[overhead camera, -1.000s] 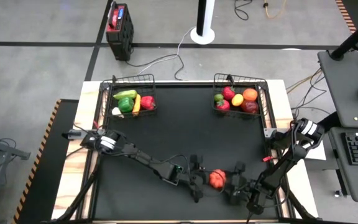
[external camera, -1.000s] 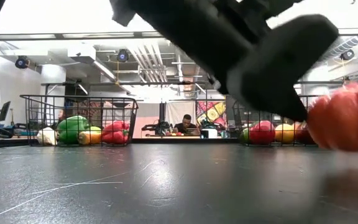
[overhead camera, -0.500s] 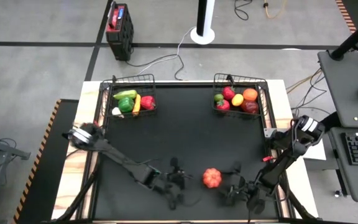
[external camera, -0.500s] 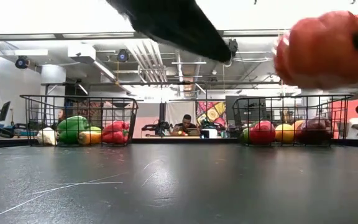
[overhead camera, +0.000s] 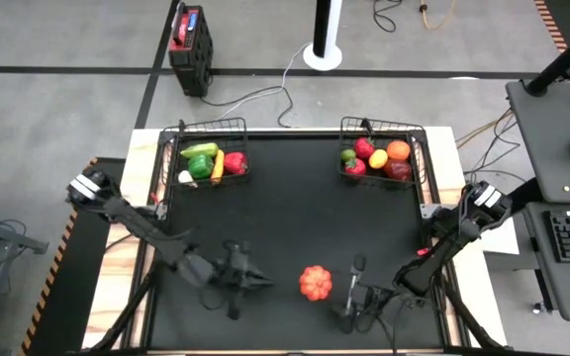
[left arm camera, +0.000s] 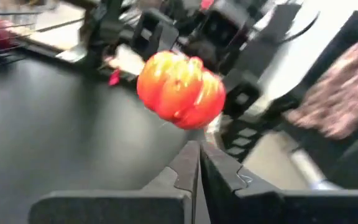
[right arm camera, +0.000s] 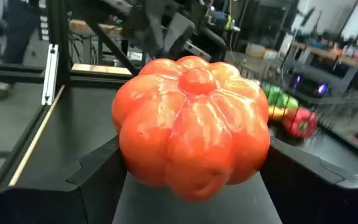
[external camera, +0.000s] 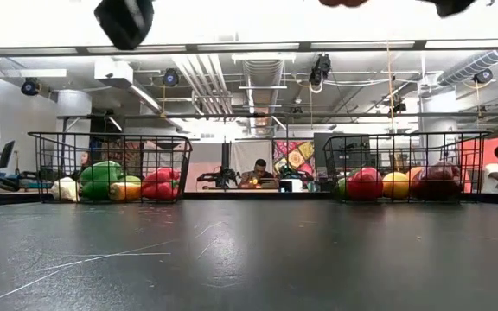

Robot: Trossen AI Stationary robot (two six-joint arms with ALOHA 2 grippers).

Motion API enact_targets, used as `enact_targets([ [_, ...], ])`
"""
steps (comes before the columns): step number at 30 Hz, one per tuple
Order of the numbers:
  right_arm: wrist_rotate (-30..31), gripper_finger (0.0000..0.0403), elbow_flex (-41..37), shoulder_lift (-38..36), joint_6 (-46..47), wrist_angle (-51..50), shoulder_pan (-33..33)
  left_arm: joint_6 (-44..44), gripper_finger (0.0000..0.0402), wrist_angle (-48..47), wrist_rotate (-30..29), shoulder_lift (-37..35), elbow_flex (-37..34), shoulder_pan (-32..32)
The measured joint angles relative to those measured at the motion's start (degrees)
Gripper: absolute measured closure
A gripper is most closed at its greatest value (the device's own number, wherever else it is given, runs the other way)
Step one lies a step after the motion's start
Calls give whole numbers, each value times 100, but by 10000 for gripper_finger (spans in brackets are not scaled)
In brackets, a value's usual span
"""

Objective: Sort produce into baskets
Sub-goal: Put the pumpkin into the left wire basket

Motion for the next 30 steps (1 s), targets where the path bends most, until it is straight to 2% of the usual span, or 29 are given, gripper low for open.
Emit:
enact_targets([
  [3,6,88,345,6,-278,-410,-3,-94,400,1155,126,-245,-659,-72],
  [6,47,89,700,6,-327,-1076,-15,-354,400,1887,113,-354,-1131,-88],
  [10,50,87,1146,5,-220,-1843,-74,-516,398,2329,19,-401,-1391,-88],
  [14,55,89,1428,5,-304,-2293,-92,-378,373,2372,12,-405,-1394,-86],
  [19,39,86,1630,6,-661,-2311,-148,-8,307,2391,16,-299,-1076,-75],
  [24,-40,87,1713,6,-964,-2302,-254,223,215,2161,48,-74,-577,-55],
  [30,-102,86,1778,6,-1191,-2297,-273,179,106,1823,-340,81,-257,4],
])
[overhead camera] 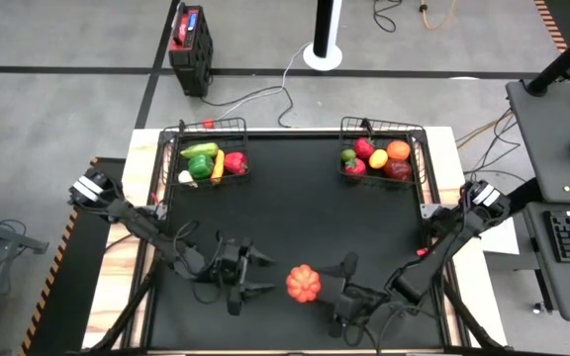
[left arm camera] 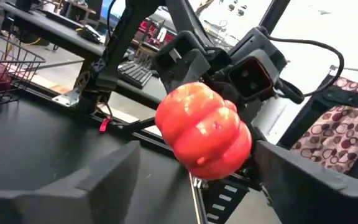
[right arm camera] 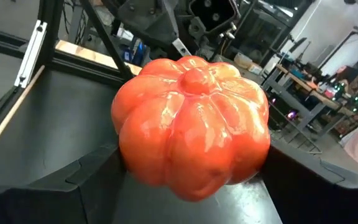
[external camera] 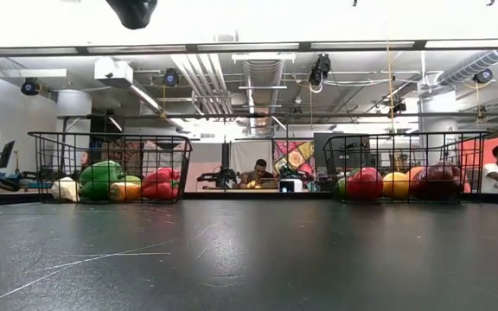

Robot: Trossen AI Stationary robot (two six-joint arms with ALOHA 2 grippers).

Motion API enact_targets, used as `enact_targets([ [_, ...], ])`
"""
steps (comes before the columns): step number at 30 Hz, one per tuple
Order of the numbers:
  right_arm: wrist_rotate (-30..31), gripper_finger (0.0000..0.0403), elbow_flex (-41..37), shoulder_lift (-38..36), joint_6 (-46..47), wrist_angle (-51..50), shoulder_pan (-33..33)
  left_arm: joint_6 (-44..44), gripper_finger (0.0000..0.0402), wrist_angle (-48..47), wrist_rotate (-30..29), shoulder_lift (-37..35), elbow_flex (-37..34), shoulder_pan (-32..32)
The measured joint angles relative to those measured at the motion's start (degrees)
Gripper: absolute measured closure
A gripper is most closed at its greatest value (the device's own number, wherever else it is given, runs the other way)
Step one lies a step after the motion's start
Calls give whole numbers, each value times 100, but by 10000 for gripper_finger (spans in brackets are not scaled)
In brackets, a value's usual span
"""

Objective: Sort produce into baskets
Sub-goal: Put the pumpkin into the left wire basket

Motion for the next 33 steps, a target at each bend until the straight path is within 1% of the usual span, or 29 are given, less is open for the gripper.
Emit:
enact_targets([
  [3,0,85,61,-1,-125,-3,0,0,70,-22,0,23,43,24],
  [7,-11,89,92,-2,-290,-5,-57,-2,42,-40,5,71,99,59],
  [10,-9,87,92,-2,-384,4,-104,16,37,-50,128,217,209,78],
  [17,-48,87,92,-2,-563,5,-188,113,36,-51,311,736,808,220],
  [23,-209,86,92,-2,-621,2,-186,36,36,-111,306,830,1002,347],
  [26,-199,81,92,-2,-618,-19,-188,28,45,-101,303,828,990,359],
  [28,-199,80,92,-2,-626,-21,-188,18,58,-109,298,828,982,358],
  [33,-181,75,90,-2,-616,-43,-188,-19,123,-118,258,826,973,369],
])
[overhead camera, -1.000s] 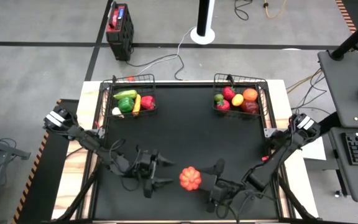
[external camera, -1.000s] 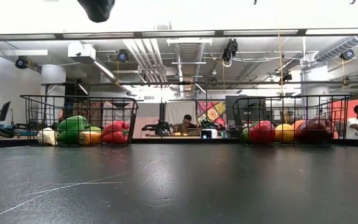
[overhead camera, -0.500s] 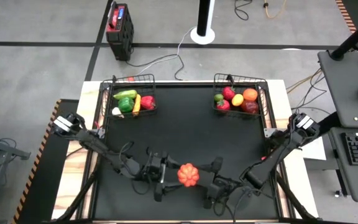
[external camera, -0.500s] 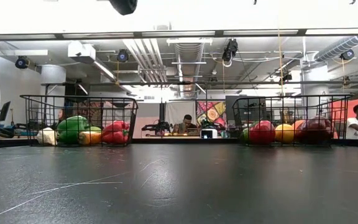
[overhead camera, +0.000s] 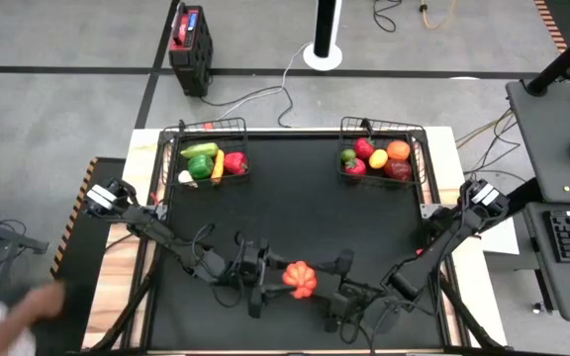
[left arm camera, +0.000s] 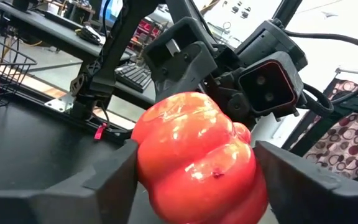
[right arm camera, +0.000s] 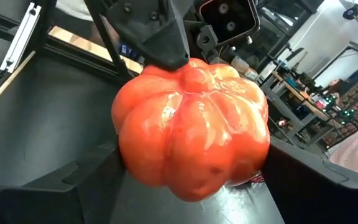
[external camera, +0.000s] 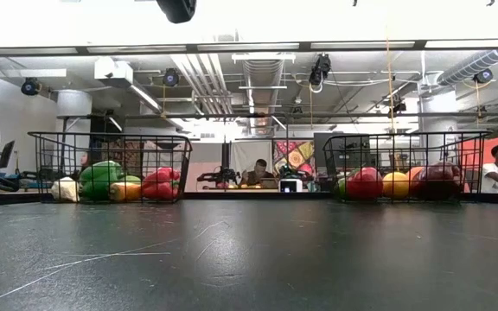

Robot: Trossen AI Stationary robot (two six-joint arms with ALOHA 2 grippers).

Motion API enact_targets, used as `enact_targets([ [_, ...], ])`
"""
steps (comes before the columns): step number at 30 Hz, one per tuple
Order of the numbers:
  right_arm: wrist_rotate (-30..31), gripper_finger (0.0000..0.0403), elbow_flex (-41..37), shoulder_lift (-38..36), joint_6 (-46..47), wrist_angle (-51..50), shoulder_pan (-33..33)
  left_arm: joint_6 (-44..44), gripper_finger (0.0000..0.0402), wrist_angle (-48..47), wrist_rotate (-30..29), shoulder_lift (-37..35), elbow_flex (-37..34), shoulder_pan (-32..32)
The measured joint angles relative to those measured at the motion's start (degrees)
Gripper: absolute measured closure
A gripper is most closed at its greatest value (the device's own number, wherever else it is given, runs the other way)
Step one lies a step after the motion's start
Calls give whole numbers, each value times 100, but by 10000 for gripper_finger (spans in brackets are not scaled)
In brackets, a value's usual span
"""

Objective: Sort produce into baskets
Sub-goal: Put the pumpkin into the left wire basket

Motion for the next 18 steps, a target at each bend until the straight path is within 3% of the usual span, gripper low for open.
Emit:
enact_targets([
  [3,-3,66,0,0,58,2,0,-26,151,0,4,0,-5,0],
  [11,25,46,62,0,331,-12,11,88,151,-82,26,-86,-15,2],
  [18,206,44,339,-85,569,-579,11,144,156,-1088,-244,-556,-22,11],
])
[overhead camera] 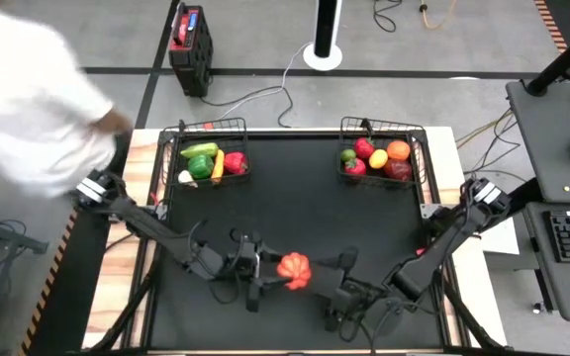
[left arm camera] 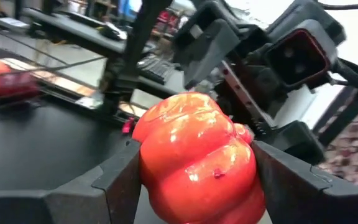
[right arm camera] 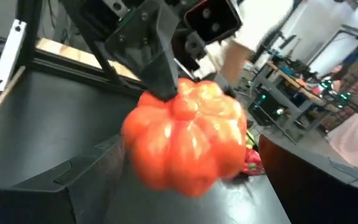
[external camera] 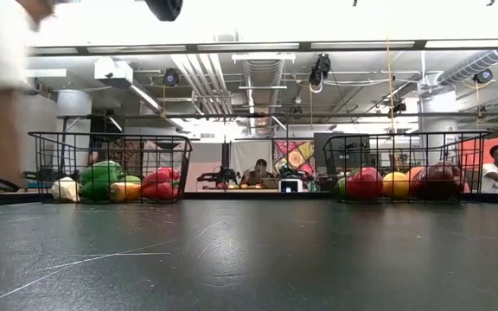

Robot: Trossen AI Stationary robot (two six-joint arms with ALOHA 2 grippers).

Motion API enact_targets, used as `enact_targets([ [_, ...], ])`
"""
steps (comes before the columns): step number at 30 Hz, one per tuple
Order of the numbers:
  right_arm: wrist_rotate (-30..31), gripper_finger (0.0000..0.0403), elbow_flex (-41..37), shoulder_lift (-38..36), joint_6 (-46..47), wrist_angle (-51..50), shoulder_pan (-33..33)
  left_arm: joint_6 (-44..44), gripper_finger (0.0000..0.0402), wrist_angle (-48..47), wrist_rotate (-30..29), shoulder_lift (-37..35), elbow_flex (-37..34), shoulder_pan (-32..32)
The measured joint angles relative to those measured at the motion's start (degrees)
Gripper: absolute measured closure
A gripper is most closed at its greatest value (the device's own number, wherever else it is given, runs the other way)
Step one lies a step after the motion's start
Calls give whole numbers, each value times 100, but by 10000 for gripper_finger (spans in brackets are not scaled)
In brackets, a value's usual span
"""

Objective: Sort produce into baskets
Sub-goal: Put the pumpkin into the left wire basket

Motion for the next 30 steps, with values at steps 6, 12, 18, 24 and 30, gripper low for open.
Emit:
enact_targets([
  [6,89,44,251,-127,521,-852,-7,28,156,-948,-213,-591,0,24],
  [12,409,44,342,-166,816,-1259,-11,129,156,-1835,-433,-1258,0,31],
  [18,438,44,349,-164,1182,-1460,-13,-247,158,-4410,-1423,-2291,152,292],
  [24,438,44,349,-164,1305,-1462,-25,-1666,158,-7796,-2003,-3051,394,1220],
  [30,436,44,349,-162,1336,-1462,-105,-1517,158,-8980,-1462,-3367,435,3001],
])
